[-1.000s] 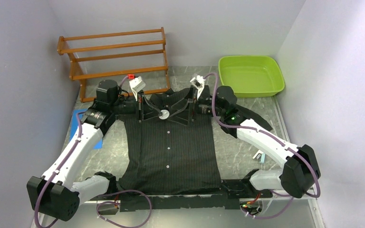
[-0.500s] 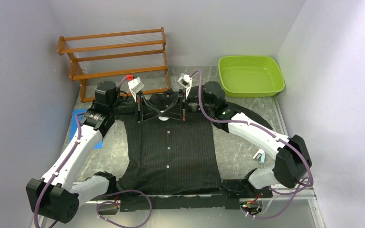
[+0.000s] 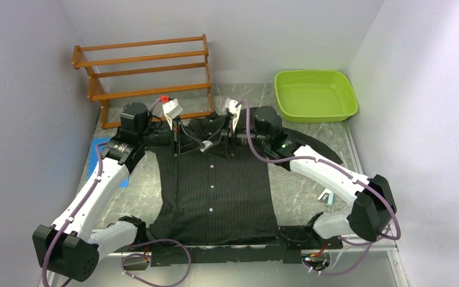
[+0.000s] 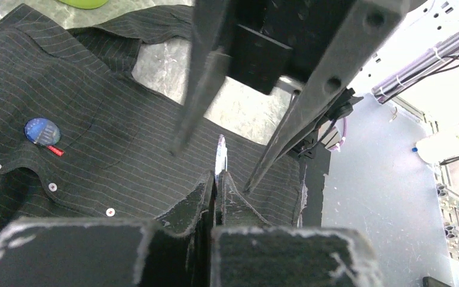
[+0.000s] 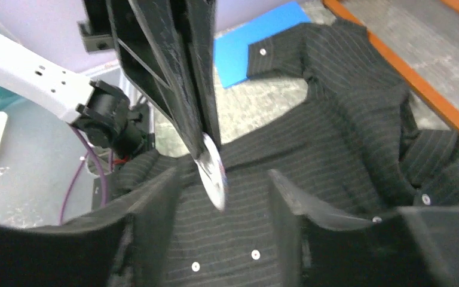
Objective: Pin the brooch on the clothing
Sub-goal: Open the brooch.
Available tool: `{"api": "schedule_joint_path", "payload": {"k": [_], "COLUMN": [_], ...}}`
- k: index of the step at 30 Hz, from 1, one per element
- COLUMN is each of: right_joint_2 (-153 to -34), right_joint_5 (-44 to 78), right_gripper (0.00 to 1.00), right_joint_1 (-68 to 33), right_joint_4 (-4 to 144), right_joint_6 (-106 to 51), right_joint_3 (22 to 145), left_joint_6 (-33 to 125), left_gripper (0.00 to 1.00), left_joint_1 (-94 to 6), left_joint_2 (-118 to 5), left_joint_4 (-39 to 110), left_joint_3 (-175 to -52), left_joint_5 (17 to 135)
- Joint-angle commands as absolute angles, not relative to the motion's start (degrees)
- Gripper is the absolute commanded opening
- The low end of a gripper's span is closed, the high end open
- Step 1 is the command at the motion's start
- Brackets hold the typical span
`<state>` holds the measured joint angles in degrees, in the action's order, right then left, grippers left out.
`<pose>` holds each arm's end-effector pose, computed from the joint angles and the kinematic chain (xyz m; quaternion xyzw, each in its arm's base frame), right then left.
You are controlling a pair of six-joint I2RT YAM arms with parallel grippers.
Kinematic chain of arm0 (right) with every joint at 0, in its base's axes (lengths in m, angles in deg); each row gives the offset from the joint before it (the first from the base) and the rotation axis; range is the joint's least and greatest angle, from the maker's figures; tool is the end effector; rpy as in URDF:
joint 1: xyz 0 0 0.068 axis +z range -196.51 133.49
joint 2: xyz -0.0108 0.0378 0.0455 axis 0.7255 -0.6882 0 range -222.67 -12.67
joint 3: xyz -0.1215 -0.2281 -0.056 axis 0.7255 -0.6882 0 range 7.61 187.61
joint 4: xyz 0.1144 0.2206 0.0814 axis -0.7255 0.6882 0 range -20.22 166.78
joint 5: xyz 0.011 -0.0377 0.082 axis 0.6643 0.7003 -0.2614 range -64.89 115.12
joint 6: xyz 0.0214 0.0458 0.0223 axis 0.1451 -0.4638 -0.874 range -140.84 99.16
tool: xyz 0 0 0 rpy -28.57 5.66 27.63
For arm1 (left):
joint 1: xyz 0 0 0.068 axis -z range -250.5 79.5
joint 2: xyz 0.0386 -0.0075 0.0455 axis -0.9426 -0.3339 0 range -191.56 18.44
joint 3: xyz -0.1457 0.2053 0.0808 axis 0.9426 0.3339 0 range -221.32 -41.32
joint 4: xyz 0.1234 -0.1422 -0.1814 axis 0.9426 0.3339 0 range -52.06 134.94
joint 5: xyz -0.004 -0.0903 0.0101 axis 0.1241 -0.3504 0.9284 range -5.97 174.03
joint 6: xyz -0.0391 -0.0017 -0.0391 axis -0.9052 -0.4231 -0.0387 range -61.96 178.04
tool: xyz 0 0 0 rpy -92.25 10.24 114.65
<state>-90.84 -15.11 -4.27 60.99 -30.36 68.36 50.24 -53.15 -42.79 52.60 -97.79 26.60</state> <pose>0.2213 0.2337 0.3320 -0.4157 0.6201 0.5019 0.4369 0.2150 -0.1004 0.3454 0.3362 0.6903 -0.4930 0.4091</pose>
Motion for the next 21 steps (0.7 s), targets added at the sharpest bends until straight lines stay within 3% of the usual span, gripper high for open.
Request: {"api": "schedule_joint_path", "payload": {"k": [1, 8, 13, 17, 21], "right_joint_2": [-87.3, -82.7, -82.9, -86.5, -90.2], "right_joint_5": [-11.0, -12.8, -15.5, -18.3, -19.3], "right_gripper": [0.65, 0.81, 0.84, 0.81, 0.71], "right_joint_1": [-4.3, -4.8, -5.6, -5.7, -5.6], "right_joint_4": [66.3, 62.6, 55.5, 55.8, 58.5], "right_joint_6": [-21.6, -25.8, -33.9, -35.7, -34.7], "right_joint_3": [66.2, 64.7, 64.2, 67.7, 71.2], "left_joint_6": [51.4, 54.3, 56.2, 57.2, 57.3], "left_gripper": [0.03, 0.03, 0.02, 0.03, 0.03], "left_joint_1": [-53.0, -53.0, -53.0, -53.0, -53.0], "left_joint_2": [-40.8, -40.3, -40.6, -41.0, -41.0], "left_joint_4": [51.9, 54.6, 56.1, 56.7, 57.0], "left_joint_3": [-99.4, -99.5, -99.7, -100.2, -100.3], "left_joint_5": [24.5, 25.3, 24.4, 22.8, 22.6]}}
